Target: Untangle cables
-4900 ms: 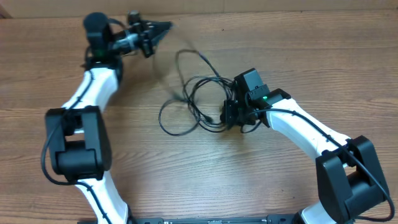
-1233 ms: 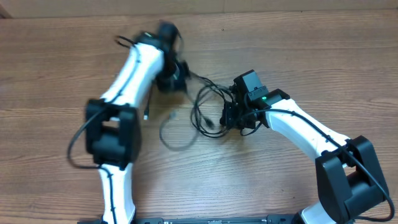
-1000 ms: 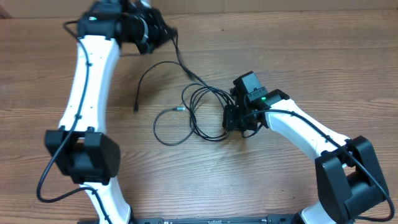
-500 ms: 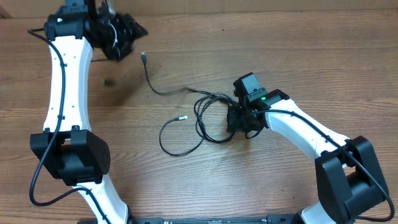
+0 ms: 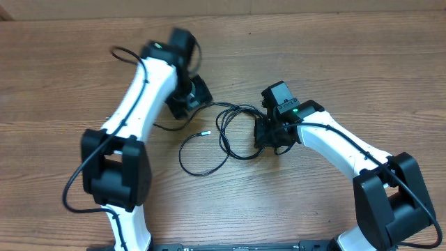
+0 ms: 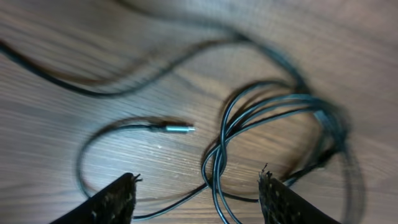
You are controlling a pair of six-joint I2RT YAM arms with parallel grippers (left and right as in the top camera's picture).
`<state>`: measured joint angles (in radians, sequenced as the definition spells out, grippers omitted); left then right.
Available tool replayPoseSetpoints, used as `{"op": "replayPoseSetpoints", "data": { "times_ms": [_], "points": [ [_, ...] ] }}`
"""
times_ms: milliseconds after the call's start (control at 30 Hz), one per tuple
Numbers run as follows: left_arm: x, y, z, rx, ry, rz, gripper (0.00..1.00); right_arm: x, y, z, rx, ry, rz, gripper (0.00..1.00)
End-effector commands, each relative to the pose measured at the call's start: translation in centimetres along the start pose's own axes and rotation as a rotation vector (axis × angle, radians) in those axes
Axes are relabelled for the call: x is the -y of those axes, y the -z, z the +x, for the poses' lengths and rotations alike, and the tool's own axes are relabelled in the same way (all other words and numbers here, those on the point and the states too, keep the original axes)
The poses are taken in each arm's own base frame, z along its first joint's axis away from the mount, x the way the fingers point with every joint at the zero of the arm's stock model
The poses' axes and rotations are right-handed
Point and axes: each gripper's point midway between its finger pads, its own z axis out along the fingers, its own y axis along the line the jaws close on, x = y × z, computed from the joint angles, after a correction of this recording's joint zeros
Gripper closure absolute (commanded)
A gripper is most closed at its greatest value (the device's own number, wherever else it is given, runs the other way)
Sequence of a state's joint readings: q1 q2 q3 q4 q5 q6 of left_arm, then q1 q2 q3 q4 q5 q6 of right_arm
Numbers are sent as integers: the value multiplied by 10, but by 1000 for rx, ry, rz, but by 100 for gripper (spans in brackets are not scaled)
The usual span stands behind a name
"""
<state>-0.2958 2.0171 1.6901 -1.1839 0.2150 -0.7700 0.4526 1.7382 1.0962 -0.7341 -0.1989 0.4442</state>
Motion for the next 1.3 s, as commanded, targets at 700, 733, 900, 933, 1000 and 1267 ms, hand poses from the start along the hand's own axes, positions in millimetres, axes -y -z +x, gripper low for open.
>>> {"op": "replayPoseSetpoints", "data": {
  "times_ms": [700, 733, 900, 933, 1000, 1267],
  "points": [
    [18, -96, 20, 113, 143, 38, 66, -5, 5, -1, 7, 11, -10, 92],
    [19, -97, 20, 113, 141, 39, 67, -5, 5, -1, 8, 11, -10, 92],
    [22, -107, 30, 102, 114, 19, 74, -5, 5, -1, 8, 11, -10, 92],
    [22, -111, 33, 96, 108, 12, 74, -5, 5, -1, 7, 11, -10, 92],
    [20, -118, 39, 81, 99, -7, 77, -4, 5, 0, 5, 10, -9, 92],
    [29, -81, 22, 78, 77, 27, 96, -3, 5, 1, -2, 9, -5, 92]
  ]
}}
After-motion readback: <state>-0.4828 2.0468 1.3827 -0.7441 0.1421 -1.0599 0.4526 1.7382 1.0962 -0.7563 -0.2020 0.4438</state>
